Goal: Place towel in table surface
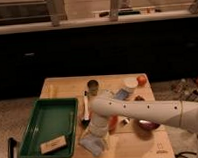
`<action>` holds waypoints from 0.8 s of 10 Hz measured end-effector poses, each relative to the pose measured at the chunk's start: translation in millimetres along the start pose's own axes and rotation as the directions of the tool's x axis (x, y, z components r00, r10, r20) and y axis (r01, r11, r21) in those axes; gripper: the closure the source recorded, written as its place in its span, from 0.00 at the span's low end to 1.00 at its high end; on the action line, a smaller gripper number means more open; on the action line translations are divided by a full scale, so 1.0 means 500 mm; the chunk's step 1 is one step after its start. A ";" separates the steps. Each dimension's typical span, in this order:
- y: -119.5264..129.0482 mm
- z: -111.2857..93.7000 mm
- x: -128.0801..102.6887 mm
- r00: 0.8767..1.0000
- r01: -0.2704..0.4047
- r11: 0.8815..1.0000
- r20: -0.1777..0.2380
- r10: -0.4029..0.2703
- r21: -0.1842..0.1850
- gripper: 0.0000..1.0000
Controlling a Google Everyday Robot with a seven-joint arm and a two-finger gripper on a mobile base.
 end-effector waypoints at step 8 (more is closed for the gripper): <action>0.004 -0.016 0.001 1.000 -0.004 1.000 -0.015 0.004 0.002 0.20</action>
